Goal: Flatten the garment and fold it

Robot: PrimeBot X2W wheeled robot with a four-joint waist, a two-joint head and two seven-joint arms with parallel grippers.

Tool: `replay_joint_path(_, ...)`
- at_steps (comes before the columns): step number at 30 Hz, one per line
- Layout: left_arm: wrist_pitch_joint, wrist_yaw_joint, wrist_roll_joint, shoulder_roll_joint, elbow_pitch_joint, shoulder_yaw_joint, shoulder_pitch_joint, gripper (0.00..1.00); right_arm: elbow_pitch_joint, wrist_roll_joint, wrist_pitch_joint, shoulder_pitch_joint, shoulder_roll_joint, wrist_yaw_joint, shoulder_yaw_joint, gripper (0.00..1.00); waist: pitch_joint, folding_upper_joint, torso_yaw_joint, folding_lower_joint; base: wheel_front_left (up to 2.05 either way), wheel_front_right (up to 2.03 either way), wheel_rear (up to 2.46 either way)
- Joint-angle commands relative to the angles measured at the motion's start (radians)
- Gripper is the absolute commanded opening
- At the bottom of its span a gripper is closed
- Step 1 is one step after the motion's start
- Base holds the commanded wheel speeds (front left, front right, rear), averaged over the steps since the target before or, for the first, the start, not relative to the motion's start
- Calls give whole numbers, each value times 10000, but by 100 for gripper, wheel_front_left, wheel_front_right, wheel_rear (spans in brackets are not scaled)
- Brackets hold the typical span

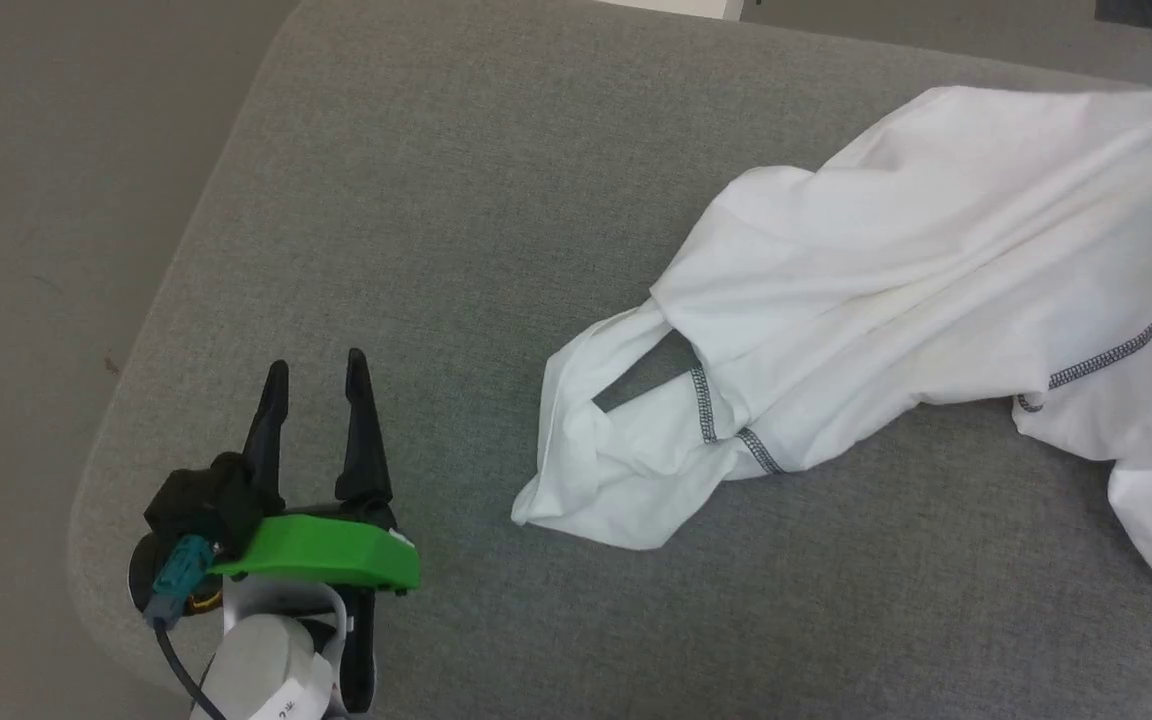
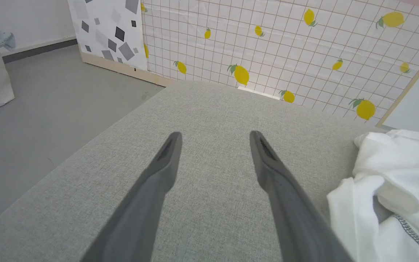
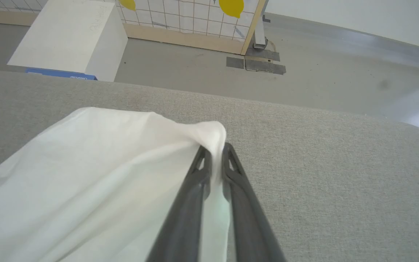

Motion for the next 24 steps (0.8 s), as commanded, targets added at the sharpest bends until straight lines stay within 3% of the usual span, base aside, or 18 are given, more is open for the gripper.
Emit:
replay_joint_path(1, -47, -73, 116, -38, 66, 20, 36, 100, -108, -41, -236, 101, 298, -13, -54, 100, -114, 0, -72, -1, 0, 0, 0)
replay_joint_path(6, -47, -151, 107, -65, 230, 31, 139, 100, -493, 866, -2043, 432, 905, -13, 29, 100, -588, 0, -280, -1, 0, 0, 0)
replay_joint_path(12, 12, -248, 43, 40, 358, 40, 214, 100, -1641, 2931, -3819, 1842, 1254, -13, 1346, 100, -1202, 0, -744, -1, 0, 0, 0)
replay_joint_path(18, 471, -262, -104, 184, 400, 22, 402, 100, -3443, 4867, -4206, 4137, 1559, -13, 1493, 100, -1725, 0, -1432, -1, 0, 0, 0)
replay_joint_path(24, 1180, -356, -281, 274, 488, -144, 385, 100, -4839, 5861, -4023, 6521, 1662, -13, 1336, 100, -2019, 0, -1945, -1, 0, 0, 0)
